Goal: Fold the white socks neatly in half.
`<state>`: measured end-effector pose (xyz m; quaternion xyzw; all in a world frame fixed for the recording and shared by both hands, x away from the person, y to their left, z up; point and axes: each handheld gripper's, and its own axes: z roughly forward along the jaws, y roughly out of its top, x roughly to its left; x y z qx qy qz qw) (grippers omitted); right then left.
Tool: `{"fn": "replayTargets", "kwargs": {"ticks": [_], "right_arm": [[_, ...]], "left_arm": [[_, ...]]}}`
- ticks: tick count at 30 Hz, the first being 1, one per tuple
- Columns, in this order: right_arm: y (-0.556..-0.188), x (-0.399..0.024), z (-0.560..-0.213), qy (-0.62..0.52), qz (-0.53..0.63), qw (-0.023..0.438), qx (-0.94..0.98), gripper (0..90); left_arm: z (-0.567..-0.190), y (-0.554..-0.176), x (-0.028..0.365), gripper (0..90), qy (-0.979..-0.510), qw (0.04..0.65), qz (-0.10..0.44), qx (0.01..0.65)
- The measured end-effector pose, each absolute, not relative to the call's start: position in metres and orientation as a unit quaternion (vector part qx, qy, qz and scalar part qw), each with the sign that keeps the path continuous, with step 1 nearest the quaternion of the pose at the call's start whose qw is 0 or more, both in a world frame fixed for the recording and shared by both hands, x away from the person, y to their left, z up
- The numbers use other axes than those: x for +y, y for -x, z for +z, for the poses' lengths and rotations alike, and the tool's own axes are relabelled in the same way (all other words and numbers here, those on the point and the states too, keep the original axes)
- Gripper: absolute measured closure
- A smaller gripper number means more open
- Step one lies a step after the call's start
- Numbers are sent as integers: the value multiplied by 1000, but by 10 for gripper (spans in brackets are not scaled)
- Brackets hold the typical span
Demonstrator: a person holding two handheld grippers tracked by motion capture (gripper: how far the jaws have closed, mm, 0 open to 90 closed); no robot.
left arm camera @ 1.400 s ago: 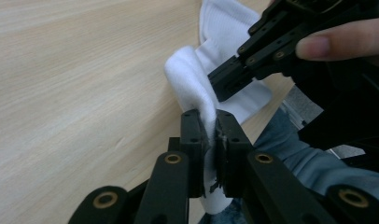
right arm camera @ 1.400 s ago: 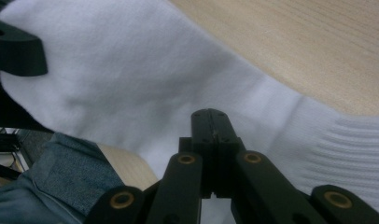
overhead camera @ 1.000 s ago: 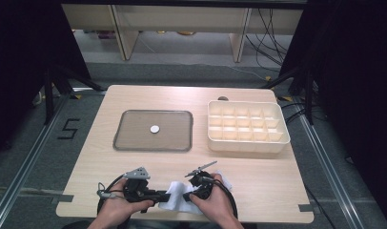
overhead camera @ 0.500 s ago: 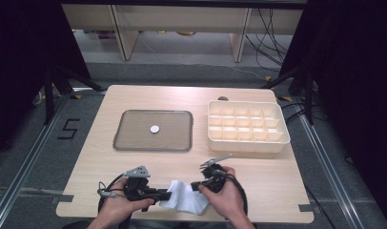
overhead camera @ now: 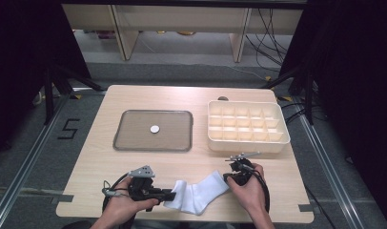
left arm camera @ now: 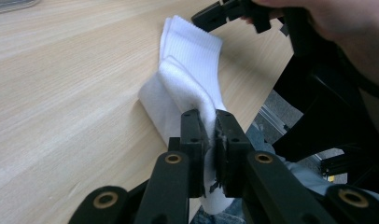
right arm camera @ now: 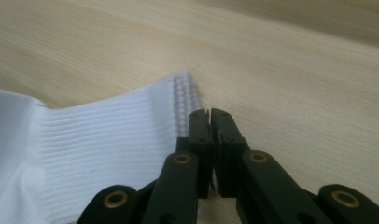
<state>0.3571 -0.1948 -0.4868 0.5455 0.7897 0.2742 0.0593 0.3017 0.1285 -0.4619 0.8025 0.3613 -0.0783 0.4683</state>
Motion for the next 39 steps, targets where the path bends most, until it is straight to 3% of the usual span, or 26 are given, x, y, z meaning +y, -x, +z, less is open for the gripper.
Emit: {"fn": "replayTargets", "kwargs": {"ticks": [39], "right_arm": [[-345, -181, -481, -547, 267, 65, 791, 898]], "left_arm": [[-469, -314, 120, 827, -803, 454, -80, 378]]}}
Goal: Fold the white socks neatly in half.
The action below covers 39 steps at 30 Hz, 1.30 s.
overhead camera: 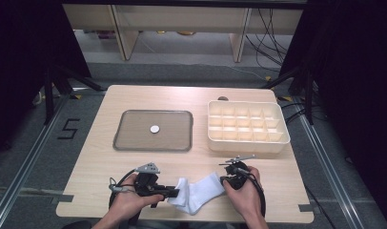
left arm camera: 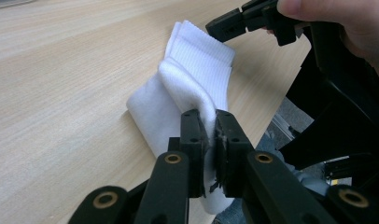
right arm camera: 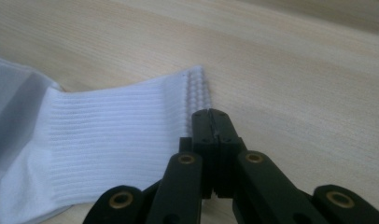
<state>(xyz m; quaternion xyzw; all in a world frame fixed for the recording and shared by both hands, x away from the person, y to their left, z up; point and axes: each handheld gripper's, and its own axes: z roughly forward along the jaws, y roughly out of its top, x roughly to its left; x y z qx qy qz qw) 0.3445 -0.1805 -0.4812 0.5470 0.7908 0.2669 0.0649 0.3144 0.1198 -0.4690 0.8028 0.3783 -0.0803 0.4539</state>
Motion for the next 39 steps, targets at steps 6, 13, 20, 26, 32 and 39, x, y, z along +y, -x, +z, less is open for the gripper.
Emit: {"fn": "replayTargets", "kwargs": {"ticks": [6, 13, 20, 26, 32, 39], "right_arm": [[-343, -178, -478, -553, 267, 59, 787, 891], [-343, -176, -480, -553, 269, 59, 786, 890], [-342, -171, -480, -553, 263, 50, 789, 888], [-342, -171, -481, -545, 267, 47, 794, 887], [-342, -168, -481, -546, 265, 44, 793, 885], [-341, -165, -483, -551, 260, 40, 792, 885]], "left_arm": [[-467, -316, 120, 827, -802, 453, -77, 381], [-468, -319, 121, 827, -803, 450, -74, 384], [-467, -322, 120, 827, -805, 447, -68, 384], [-466, -323, 120, 827, -807, 445, -71, 382], [-465, -323, 119, 827, -805, 445, -66, 387], [-466, -326, 119, 827, -807, 443, -68, 385]]}}
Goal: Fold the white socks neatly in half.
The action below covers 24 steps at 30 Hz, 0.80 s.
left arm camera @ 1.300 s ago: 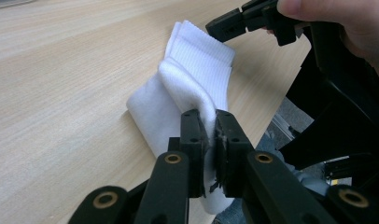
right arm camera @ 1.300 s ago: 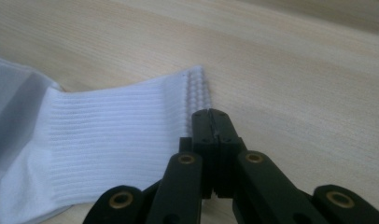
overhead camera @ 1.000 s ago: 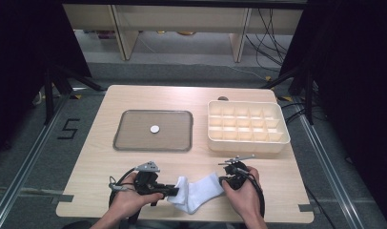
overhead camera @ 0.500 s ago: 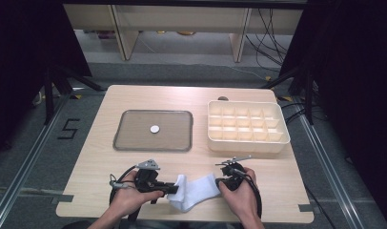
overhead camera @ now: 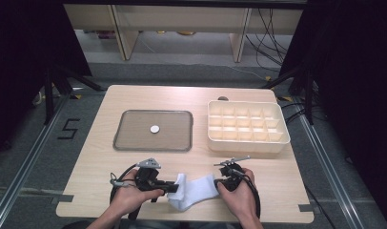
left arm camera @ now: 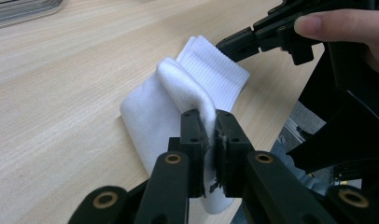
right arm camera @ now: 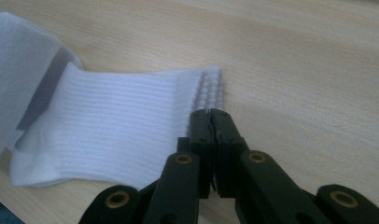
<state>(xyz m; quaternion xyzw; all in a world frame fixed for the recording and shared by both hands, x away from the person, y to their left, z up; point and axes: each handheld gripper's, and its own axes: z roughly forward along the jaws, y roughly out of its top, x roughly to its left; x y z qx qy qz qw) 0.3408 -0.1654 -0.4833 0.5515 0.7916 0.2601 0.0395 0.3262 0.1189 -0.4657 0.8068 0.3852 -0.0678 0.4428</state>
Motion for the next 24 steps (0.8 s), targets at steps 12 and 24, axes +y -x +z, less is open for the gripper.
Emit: {"fn": "replayTargets", "kwargs": {"ticks": [12, 24], "right_arm": [[-339, -162, -483, -545, 263, 41, 795, 883], [-337, -156, -486, -538, 267, 43, 798, 884]], "left_arm": [[-467, -327, 119, 827, -809, 441, -63, 384], [-467, -328, 116, 826, -812, 436, -55, 384]]}}
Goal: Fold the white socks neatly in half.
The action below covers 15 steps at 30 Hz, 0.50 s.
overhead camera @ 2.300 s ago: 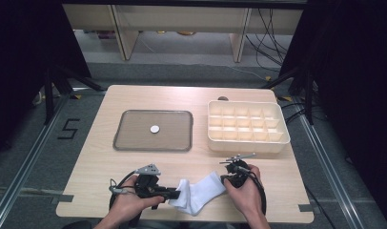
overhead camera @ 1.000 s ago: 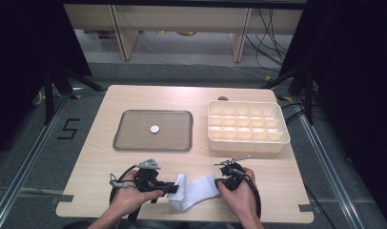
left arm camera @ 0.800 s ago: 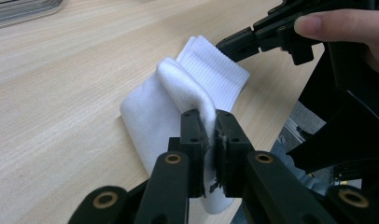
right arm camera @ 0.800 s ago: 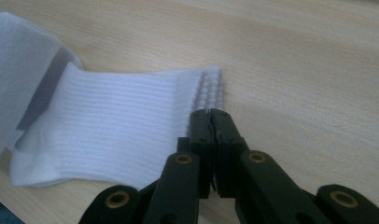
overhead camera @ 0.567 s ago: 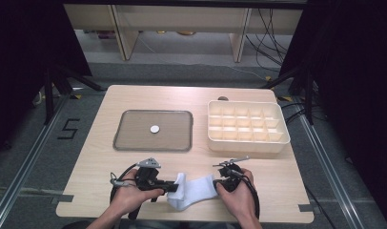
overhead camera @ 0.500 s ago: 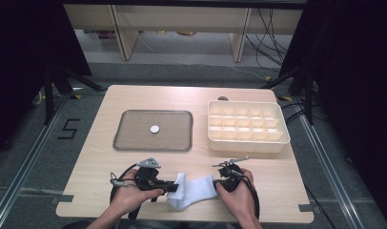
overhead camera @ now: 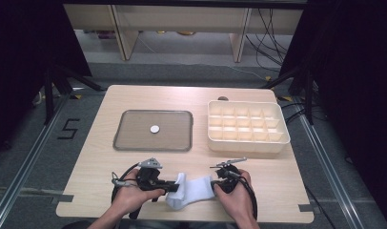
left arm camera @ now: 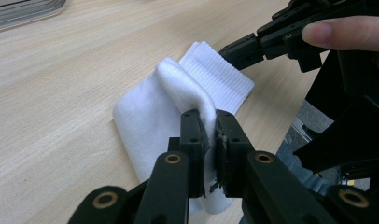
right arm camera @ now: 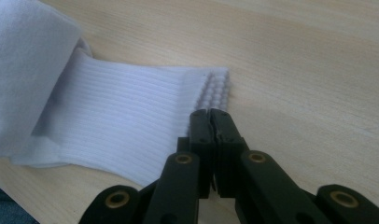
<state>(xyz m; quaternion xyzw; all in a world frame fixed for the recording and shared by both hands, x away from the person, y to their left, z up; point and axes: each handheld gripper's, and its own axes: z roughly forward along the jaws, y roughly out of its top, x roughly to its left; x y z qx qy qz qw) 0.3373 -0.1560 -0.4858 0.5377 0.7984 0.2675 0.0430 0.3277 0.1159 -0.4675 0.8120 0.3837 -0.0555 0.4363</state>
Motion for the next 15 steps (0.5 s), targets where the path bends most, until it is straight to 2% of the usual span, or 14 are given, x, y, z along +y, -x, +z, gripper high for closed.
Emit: {"fn": "replayTargets", "kwargs": {"ticks": [8, 15], "right_arm": [[-336, -152, -485, -540, 269, 25, 797, 884], [-337, -148, -484, -544, 253, 33, 799, 883]], "left_arm": [[-467, -328, 114, 826, -812, 437, -59, 383], [-468, -328, 114, 826, -816, 433, -58, 378]]}}
